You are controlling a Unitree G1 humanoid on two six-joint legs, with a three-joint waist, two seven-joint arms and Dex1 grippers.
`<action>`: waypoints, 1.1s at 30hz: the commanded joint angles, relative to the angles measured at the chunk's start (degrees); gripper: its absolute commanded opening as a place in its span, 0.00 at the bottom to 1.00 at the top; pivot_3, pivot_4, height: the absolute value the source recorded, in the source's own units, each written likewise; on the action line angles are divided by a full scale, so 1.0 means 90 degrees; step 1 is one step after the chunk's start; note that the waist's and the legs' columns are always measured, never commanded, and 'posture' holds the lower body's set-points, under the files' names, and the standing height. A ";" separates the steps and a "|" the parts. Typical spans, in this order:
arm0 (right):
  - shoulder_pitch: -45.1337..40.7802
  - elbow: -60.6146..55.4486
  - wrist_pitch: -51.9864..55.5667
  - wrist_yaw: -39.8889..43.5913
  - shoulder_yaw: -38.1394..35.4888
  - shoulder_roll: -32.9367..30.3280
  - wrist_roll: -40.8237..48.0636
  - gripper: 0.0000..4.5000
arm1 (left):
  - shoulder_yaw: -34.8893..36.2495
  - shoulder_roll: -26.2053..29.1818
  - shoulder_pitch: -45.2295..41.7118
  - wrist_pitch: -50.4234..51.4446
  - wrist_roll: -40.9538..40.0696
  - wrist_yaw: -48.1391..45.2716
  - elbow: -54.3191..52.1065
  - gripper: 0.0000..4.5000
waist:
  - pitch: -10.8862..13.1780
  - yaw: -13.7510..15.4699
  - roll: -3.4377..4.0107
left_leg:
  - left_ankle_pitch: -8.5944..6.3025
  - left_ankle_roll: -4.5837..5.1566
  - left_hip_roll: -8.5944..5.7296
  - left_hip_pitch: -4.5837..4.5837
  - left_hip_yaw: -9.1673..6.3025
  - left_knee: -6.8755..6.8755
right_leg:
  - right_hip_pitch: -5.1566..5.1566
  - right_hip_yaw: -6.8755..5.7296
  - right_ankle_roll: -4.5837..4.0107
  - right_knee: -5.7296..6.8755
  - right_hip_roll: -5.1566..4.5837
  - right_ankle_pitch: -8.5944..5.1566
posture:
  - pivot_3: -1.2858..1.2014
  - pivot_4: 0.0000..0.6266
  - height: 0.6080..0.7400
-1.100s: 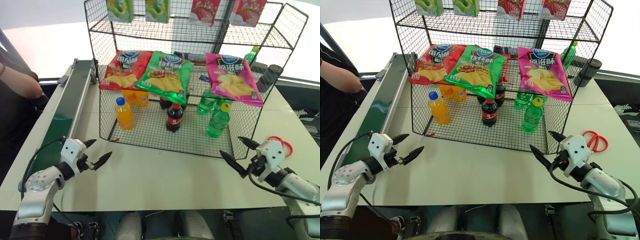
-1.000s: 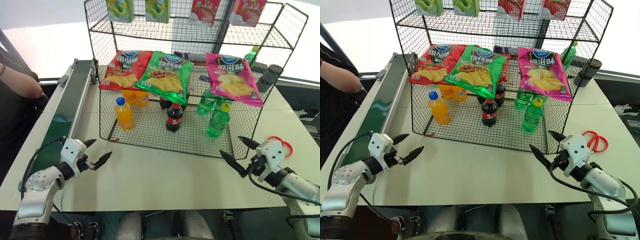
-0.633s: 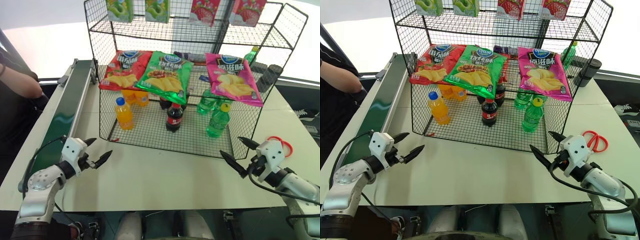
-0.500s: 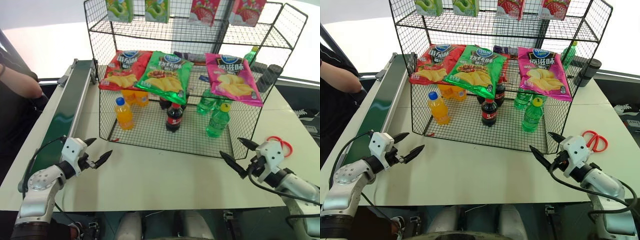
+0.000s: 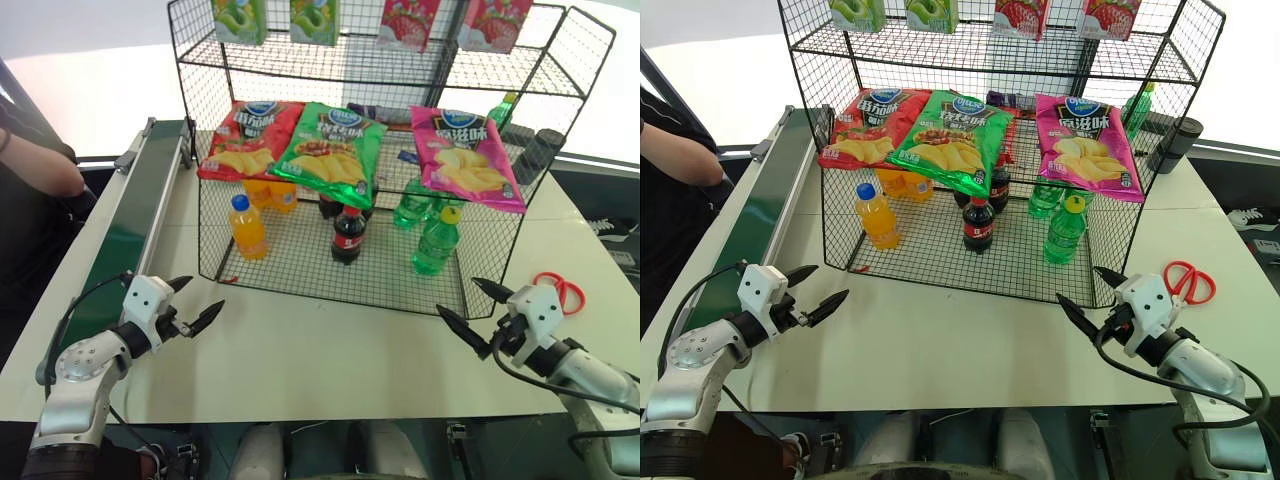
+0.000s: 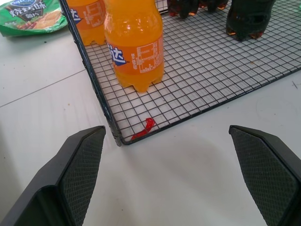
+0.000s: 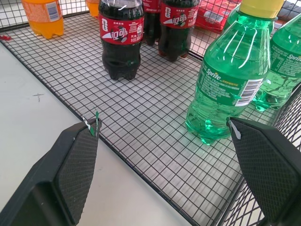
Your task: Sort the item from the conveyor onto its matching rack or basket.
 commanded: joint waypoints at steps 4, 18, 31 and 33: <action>-0.0143 -0.0255 0.0008 -0.0085 0.0010 -0.0002 0.0019 0.99 | -0.0003 -0.0011 -0.0033 -0.0072 0.0003 0.0014 -0.0233 1.00 | 0.0000 0.0001 0.0000 | 0.0000 0.0000 0.0000 0.0000 0.0000 0.0000 | 0.0000 0.0000 0.0000 0.0000 -0.0001 0.0000 | 0.52 0.24 1.00; -0.0317 -0.0298 0.0080 -0.0159 0.0190 -0.0030 -0.0014 0.99 | -0.0099 -0.0128 -0.0124 -0.0117 0.0050 0.0057 -0.0203 1.00 | 0.0000 0.0001 0.0000 | 0.0000 0.0000 0.0000 0.0000 0.0000 0.0000 | -0.0001 0.0000 0.0000 0.0000 -0.0001 0.0000 | 0.52 0.24 1.00; -0.0392 -0.0325 0.0102 -0.0161 0.0222 -0.0025 -0.0034 0.99 | -0.0172 -0.0196 -0.0184 -0.0162 0.0069 0.0063 -0.0163 1.00 | 0.0000 0.0002 0.0000 | 0.0000 0.0000 0.0000 -0.0001 0.0000 0.0000 | 0.0000 0.0000 0.0004 0.0000 0.0000 0.0002 | 0.52 0.24 1.00; -0.0376 -0.0338 0.0104 -0.0168 0.0220 -0.0019 -0.0039 0.99 | -0.0174 -0.0199 -0.0183 -0.0148 0.0067 0.0055 -0.0175 1.00 | 0.0000 0.0000 0.0000 | 0.0000 0.0000 0.0000 0.0000 0.0000 0.0000 | 0.0000 0.0000 0.0004 0.0000 0.0000 0.0002 | 0.52 0.24 1.00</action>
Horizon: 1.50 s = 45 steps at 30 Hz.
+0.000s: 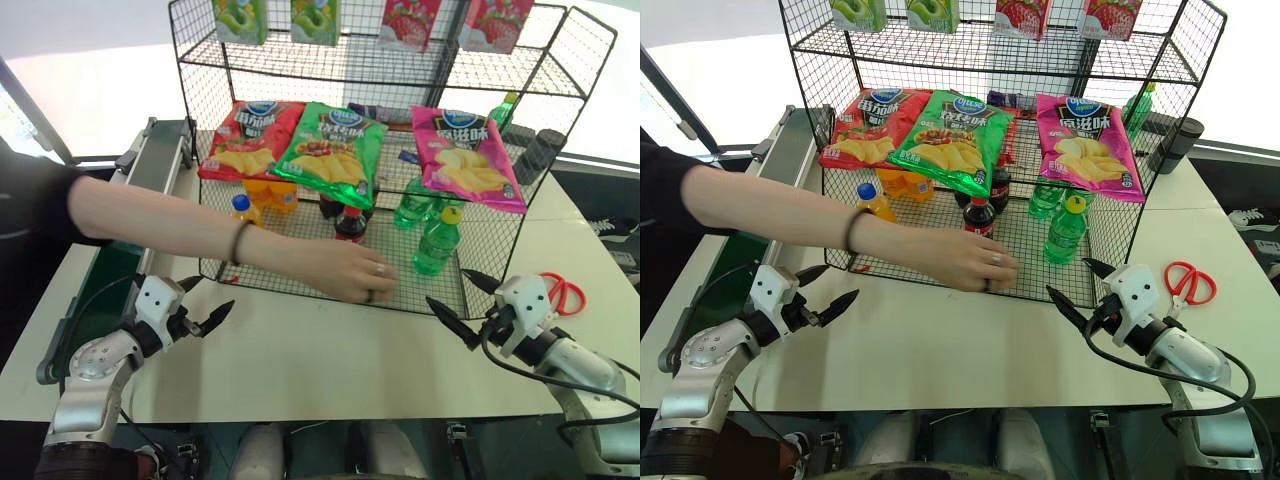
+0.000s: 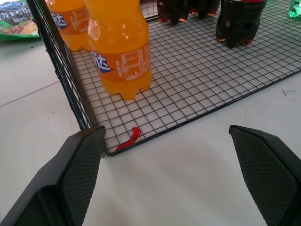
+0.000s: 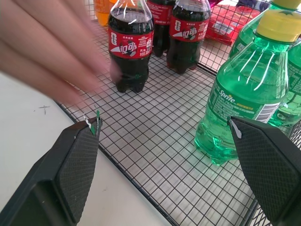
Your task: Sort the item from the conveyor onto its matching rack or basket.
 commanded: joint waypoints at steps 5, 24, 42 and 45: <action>0.0031 -0.0259 -0.0073 -0.0050 -0.0045 -0.0001 -0.0019 0.99 | 0.0024 0.0005 -0.0083 -0.0112 -0.0003 -0.0014 -0.0119 1.00 | 0.0000 -0.0001 0.0000 | 0.0000 0.0000 0.0000 0.0000 0.0000 0.0000 | 0.0000 0.0000 0.0001 0.0000 0.0001 0.0001 | 0.52 0.24 1.00; 0.0108 -0.0254 -0.0143 -0.0106 -0.0026 0.0079 -0.0082 0.99 | 0.0003 -0.0013 -0.0094 -0.0041 -0.0011 -0.0023 -0.0178 1.00 | 0.0000 0.0000 0.0000 | 0.0000 0.0000 0.0000 0.0000 0.0001 0.0000 | 0.0000 0.0000 0.0006 0.0000 0.0005 0.0003 | 0.52 0.24 1.00; 0.0126 -0.0255 -0.0129 -0.0097 -0.0035 0.0064 -0.0078 0.99 | -0.0033 -0.0066 -0.0058 -0.0013 -0.0005 -0.0007 -0.0238 1.00 | 0.0000 -0.0001 0.0000 | 0.0000 0.0000 0.0000 0.0000 0.0001 0.0000 | 0.0000 0.0000 0.0009 0.0000 0.0006 0.0005 | 0.52 0.24 1.00; 0.0113 -0.0249 -0.0120 -0.0087 -0.0037 0.0054 -0.0071 0.99 | -0.0019 -0.0069 -0.0031 -0.0028 -0.0008 -0.0008 -0.0235 1.00 | 0.0000 0.0000 0.0000 | 0.0000 0.0000 0.0000 0.0000 0.0001 0.0000 | 0.0000 0.0000 0.0009 0.0000 0.0007 0.0005 | 0.52 0.24 1.00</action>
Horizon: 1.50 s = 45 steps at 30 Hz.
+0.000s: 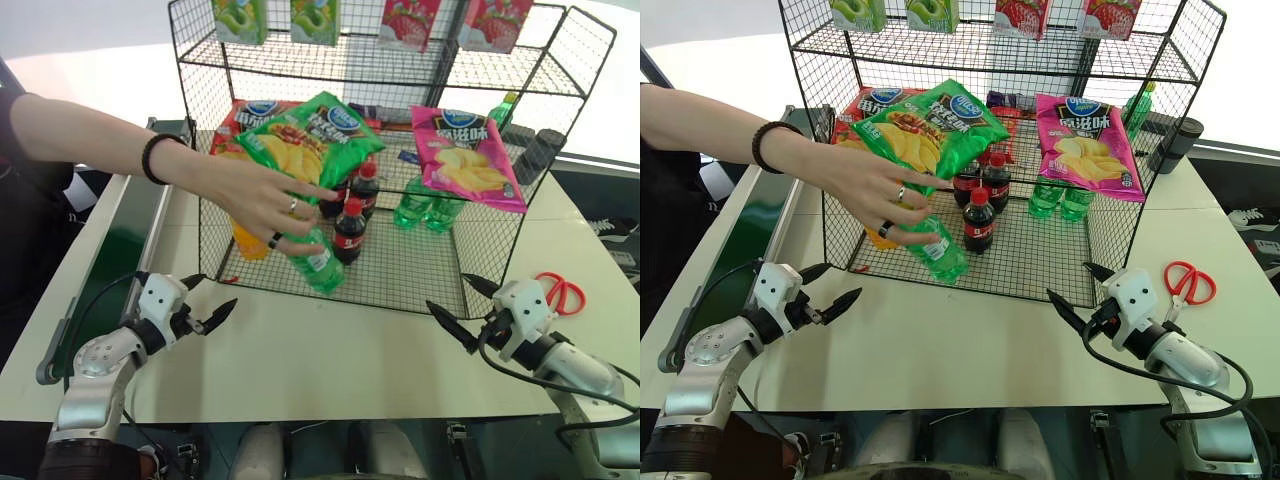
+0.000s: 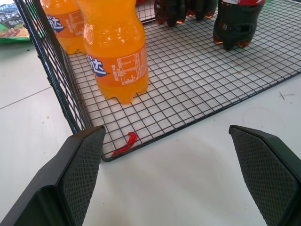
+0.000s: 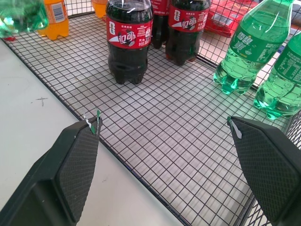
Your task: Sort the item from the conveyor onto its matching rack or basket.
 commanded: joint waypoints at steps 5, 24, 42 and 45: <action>-0.0040 -0.0238 -0.0097 0.0001 -0.0045 0.0008 0.0047 0.99 | 0.0033 -0.0002 0.0041 -0.0050 -0.0046 0.0016 -0.0248 1.00 | 0.0000 0.0000 0.0000 | 0.0000 0.0000 0.0000 0.0000 0.0000 0.0000 | 0.0000 0.0000 0.0000 0.0000 0.0000 0.0000 | 0.52 0.24 1.00; -0.0112 -0.0174 -0.0109 0.0020 -0.0025 0.0001 0.0030 0.99 | 0.0051 -0.0007 -0.0008 -0.0065 -0.0061 0.0026 -0.0203 1.00 | 0.0000 0.0000 0.0000 | 0.0000 0.0000 0.0000 0.0000 0.0000 0.0000 | 0.0000 0.0000 0.0000 0.0000 0.0001 0.0000 | 0.52 0.24 1.00; -0.0168 -0.0110 -0.0144 0.0038 0.0032 -0.0006 0.0023 0.99 | 0.0140 -0.0011 0.0105 -0.0019 -0.0127 0.0075 -0.0364 1.00 | 0.0000 0.0000 0.0000 | 0.0000 0.0000 0.0000 0.0000 0.0000 0.0000 | 0.0000 0.0000 0.0000 0.0000 0.0000 0.0000 | 0.52 0.24 1.00; -0.0206 -0.0077 -0.0148 0.0058 0.0042 -0.0012 0.0023 0.99 | 0.0204 -0.0028 0.0151 0.0003 -0.0183 0.0120 -0.0430 1.00 | 0.0000 0.0000 0.0000 | 0.0000 0.0000 0.0000 0.0000 -0.0001 0.0000 | 0.0000 0.0000 -0.0002 0.0000 -0.0002 -0.0001 | 0.52 0.24 1.00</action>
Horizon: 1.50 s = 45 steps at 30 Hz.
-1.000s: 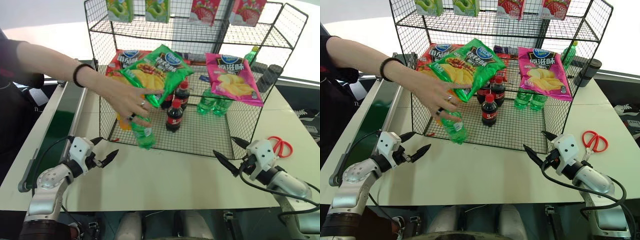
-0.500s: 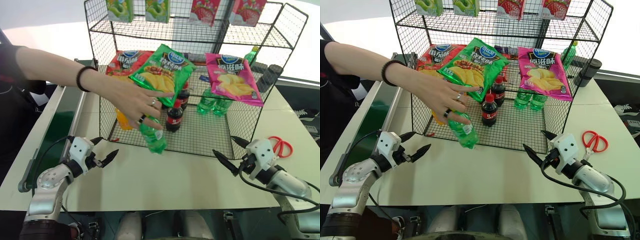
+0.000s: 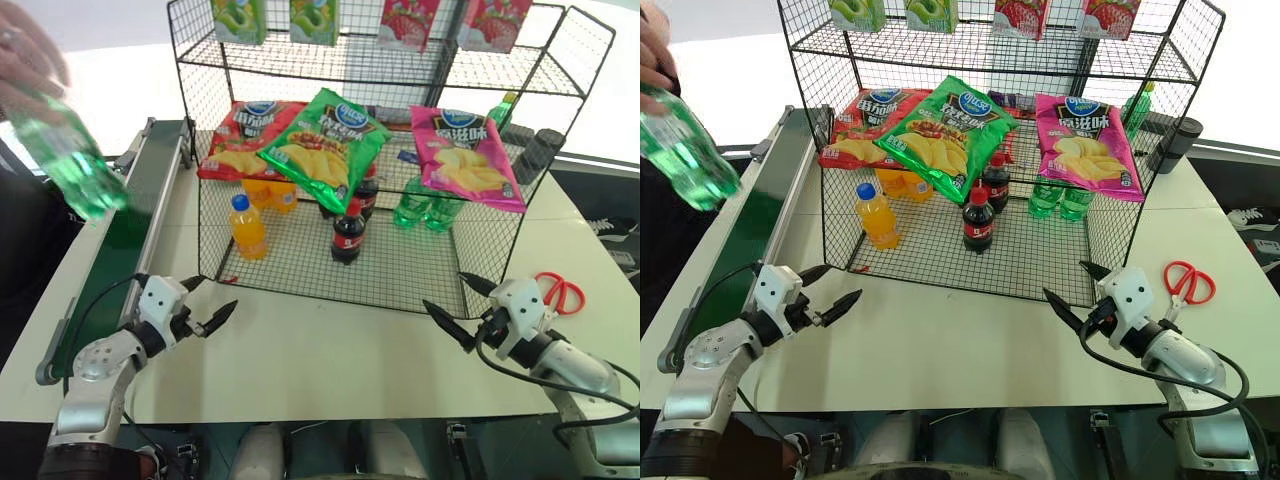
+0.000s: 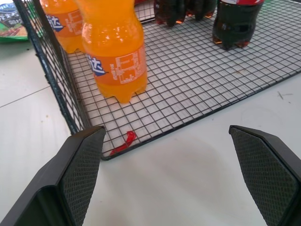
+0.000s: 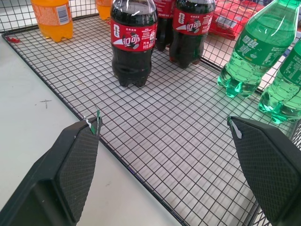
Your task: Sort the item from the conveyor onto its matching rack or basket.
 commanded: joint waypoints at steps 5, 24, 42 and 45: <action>-0.0166 -0.0016 -0.0155 0.0093 -0.0043 -0.0030 0.0033 0.99 | 0.0310 0.0013 0.0101 0.0010 -0.0260 0.0129 -0.0347 1.00 | 0.0000 0.0001 0.0000 | 0.0000 0.0000 0.0000 0.0000 0.0000 0.0000 | 0.0000 0.0000 -0.0001 0.0000 -0.0001 -0.0001 | 0.52 0.24 1.00; -0.0682 -0.0805 0.0358 0.0255 0.1075 0.0215 0.0137 0.99 | 0.2250 -0.0258 -0.0584 0.0706 -0.1751 0.1313 -0.0097 1.00 | -0.0001 -0.0005 -0.0005 | 0.0000 0.0000 0.0004 -0.0001 -0.0004 0.0001 | -0.0001 -0.0001 0.0005 0.0001 0.0006 0.0003 | 0.52 0.24 1.00; -0.1210 -0.1188 0.0510 0.0270 0.2854 0.0915 -0.0044 0.99 | 0.2417 -0.0393 -0.0988 -0.0326 -0.0645 0.2819 0.1255 1.00 | -0.0011 -0.0006 -0.0037 | 0.0000 -0.0001 0.0001 -0.0001 -0.0004 0.0001 | -0.0002 -0.0003 0.0007 0.0001 -0.0003 0.0004 | 0.52 0.24 1.00; -0.1238 -0.1160 0.0471 0.0305 0.2879 0.0878 -0.0088 0.99 | 0.2382 -0.0417 -0.1042 -0.0373 -0.0583 0.2895 0.1328 1.00 | -0.0014 -0.0004 -0.0042 | 0.0000 -0.0001 0.0001 -0.0001 -0.0005 0.0001 | -0.0003 -0.0003 0.0007 0.0001 -0.0005 0.0004 | 0.52 0.24 1.00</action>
